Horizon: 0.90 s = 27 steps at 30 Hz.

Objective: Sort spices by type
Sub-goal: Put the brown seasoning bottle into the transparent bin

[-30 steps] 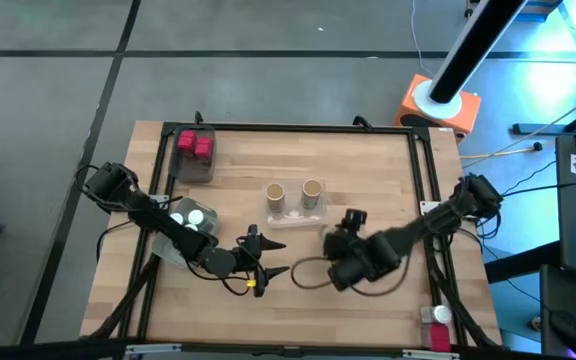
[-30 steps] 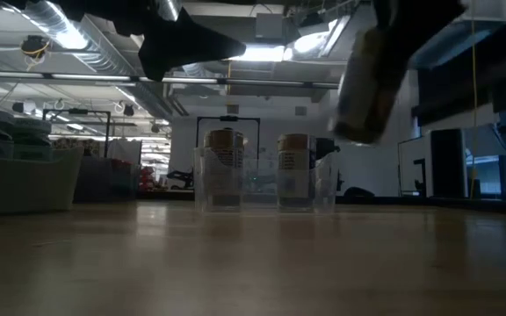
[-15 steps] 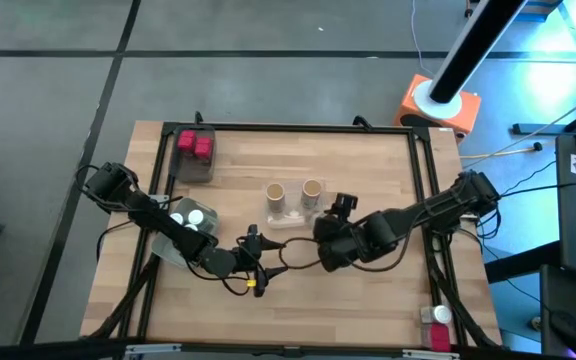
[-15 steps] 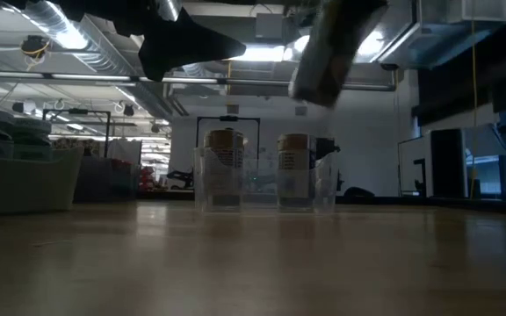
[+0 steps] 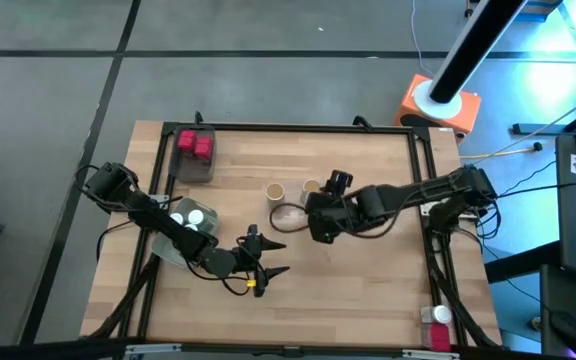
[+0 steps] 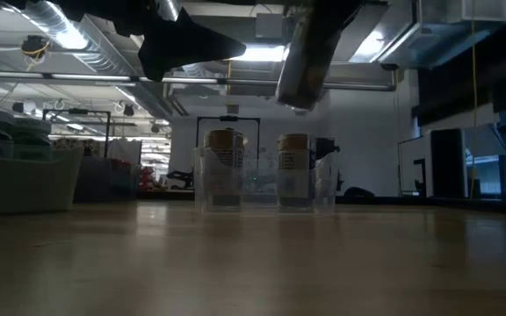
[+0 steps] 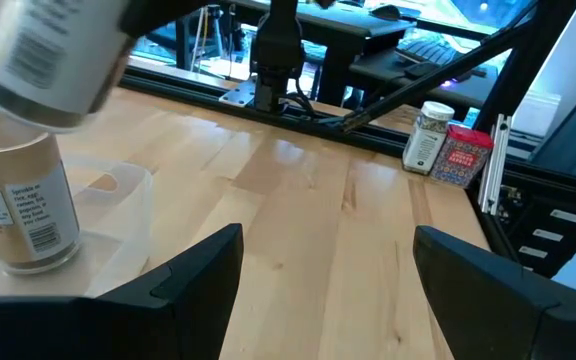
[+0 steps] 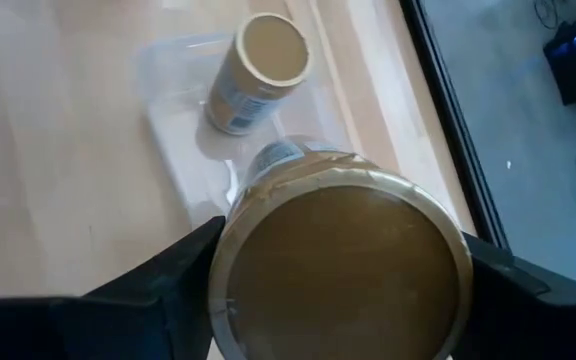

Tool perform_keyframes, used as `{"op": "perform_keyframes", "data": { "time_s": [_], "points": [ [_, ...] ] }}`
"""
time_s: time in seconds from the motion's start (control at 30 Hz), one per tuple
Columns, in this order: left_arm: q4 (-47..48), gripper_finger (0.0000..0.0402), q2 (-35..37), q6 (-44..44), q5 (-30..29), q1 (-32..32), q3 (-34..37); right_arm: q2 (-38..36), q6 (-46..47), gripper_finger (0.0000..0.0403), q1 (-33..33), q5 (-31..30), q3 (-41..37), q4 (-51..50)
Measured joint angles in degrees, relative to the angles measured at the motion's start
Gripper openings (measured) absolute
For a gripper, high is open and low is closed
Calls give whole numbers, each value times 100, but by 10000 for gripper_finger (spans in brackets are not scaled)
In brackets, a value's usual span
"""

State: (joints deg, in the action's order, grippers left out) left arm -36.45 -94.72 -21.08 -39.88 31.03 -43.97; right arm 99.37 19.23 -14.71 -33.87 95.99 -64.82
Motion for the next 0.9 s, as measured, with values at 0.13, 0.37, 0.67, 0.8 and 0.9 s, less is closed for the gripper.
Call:
{"op": "perform_keyframes", "data": {
  "time_s": [0.13, 0.37, 0.67, 0.8, 0.9],
  "points": [
    [1, 276, 0, 0, 0, 0, 0, 0, -64, 284, 203, 94, -9, 50],
    [3, 276, 0, 0, 0, -2, 0, 17, -290, 284, 500, 288, -9, 308],
    [1, 276, 0, 0, 0, -4, 0, 113, -619, 284, 689, 671, -9, 1018],
    [9, 276, 0, -31, 0, -4, 17, 315, -625, 284, 783, 821, -10, 1024],
    [39, 276, 0, -64, -15, -4, 29, 489, -749, 284, 782, 841, -11, 1044]
  ]
}}
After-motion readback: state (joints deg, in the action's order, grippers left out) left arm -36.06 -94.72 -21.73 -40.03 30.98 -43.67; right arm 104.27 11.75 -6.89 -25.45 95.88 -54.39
